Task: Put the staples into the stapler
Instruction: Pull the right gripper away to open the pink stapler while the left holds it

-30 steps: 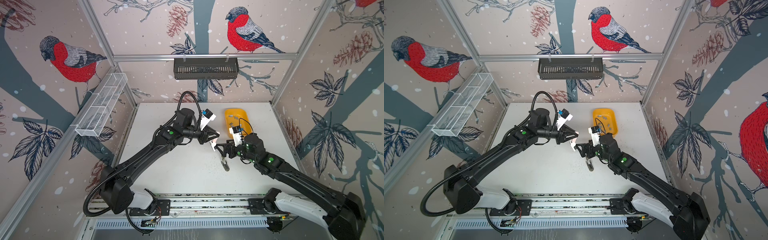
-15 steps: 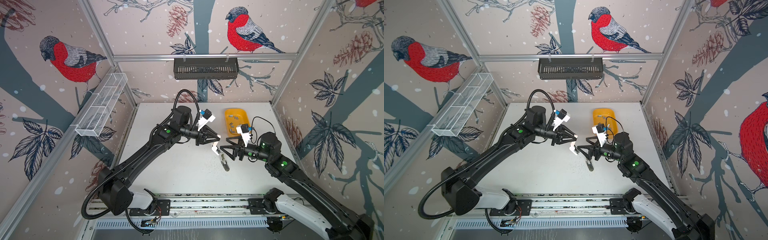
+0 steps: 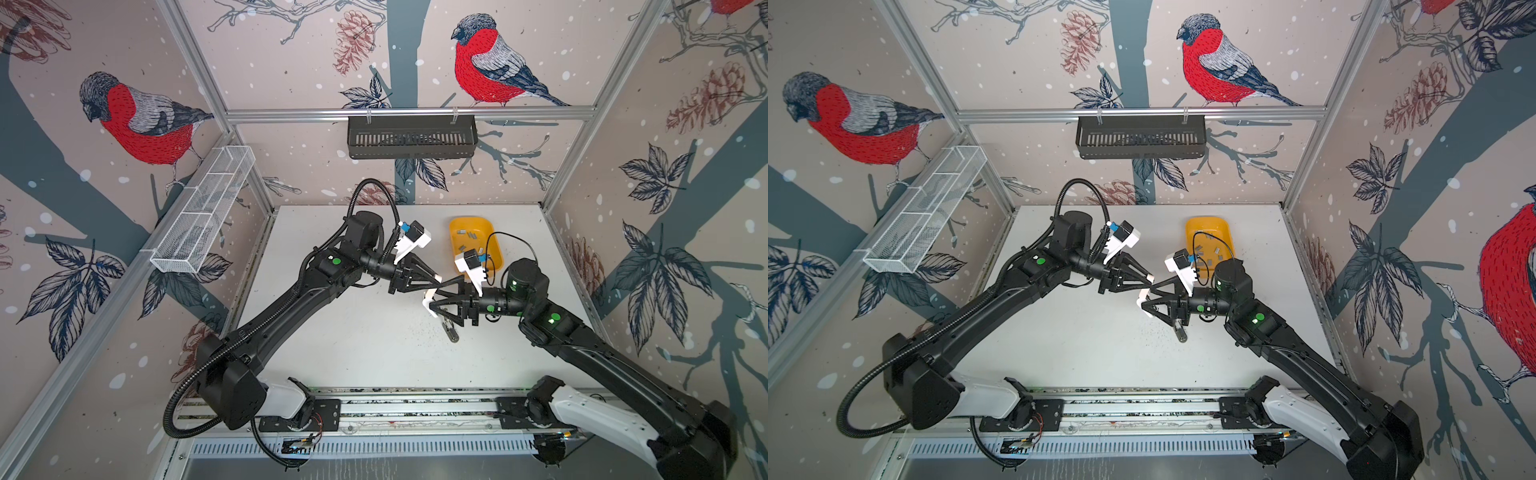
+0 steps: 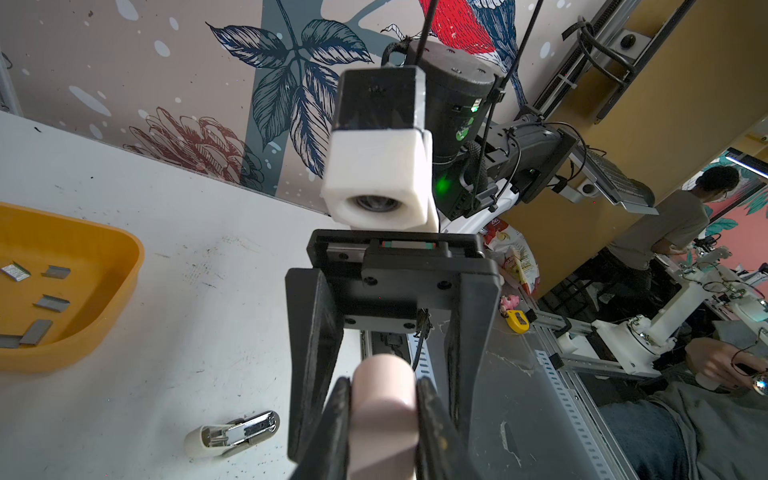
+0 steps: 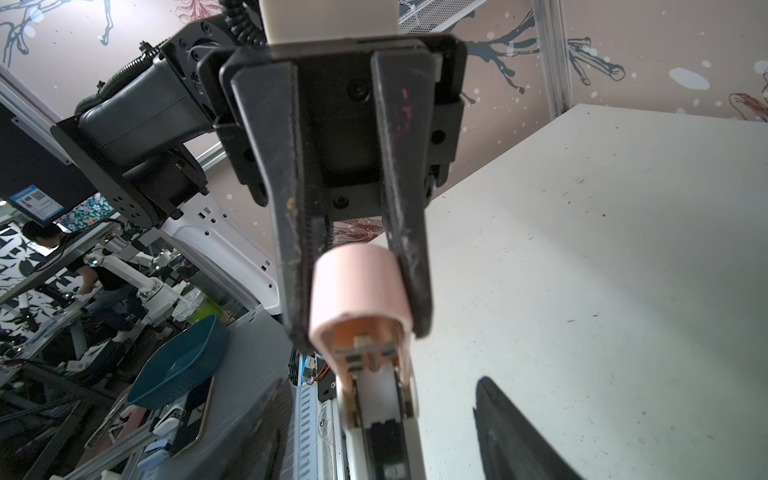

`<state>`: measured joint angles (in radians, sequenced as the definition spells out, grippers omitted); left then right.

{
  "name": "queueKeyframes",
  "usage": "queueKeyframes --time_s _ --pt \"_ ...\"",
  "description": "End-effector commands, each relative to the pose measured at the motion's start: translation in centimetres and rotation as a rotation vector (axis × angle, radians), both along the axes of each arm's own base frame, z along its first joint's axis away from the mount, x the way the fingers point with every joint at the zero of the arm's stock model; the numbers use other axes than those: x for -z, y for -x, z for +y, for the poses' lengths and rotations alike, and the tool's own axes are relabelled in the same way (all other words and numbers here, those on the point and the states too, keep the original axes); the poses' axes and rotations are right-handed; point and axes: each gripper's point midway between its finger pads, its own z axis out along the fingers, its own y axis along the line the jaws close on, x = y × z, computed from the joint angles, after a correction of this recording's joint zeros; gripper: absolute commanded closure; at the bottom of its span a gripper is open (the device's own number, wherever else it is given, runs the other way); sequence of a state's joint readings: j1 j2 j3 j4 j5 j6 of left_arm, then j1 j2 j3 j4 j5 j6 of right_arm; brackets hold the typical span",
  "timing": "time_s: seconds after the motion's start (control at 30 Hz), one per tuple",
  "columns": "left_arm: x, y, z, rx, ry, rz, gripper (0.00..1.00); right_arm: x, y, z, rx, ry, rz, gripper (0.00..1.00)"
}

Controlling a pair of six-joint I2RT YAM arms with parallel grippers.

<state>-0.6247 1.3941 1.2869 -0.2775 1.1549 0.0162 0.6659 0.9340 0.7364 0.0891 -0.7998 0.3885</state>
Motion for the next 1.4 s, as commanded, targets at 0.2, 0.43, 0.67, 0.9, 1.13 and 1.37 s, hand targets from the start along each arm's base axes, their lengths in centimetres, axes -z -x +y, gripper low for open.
queueKeyframes --time_s 0.2,0.43,0.67,0.9,1.13,1.37 --pt "-0.7 0.5 0.1 0.032 0.027 -0.017 0.80 -0.9 0.3 1.1 -0.045 -0.022 -0.047 0.46" --pt "-0.9 0.8 0.2 0.041 0.032 -0.018 0.80 -0.5 0.2 1.3 -0.040 -0.019 -0.039 0.62" --pt "-0.8 0.9 0.2 0.048 0.031 -0.015 0.78 -0.4 0.1 1.3 -0.034 -0.014 -0.038 0.73" --pt "-0.9 0.6 0.2 0.024 0.025 -0.026 0.49 0.1 -0.2 1.1 -0.003 0.002 -0.025 0.75" --pt "-0.5 -0.3 1.3 -0.119 -0.053 -0.097 0.01 2.6 -0.9 0.2 0.154 0.093 -0.018 0.73" --pt "1.7 0.3 5.3 -0.360 -0.133 -0.158 0.01 5.5 -1.2 -1.0 0.338 0.219 0.009 0.74"
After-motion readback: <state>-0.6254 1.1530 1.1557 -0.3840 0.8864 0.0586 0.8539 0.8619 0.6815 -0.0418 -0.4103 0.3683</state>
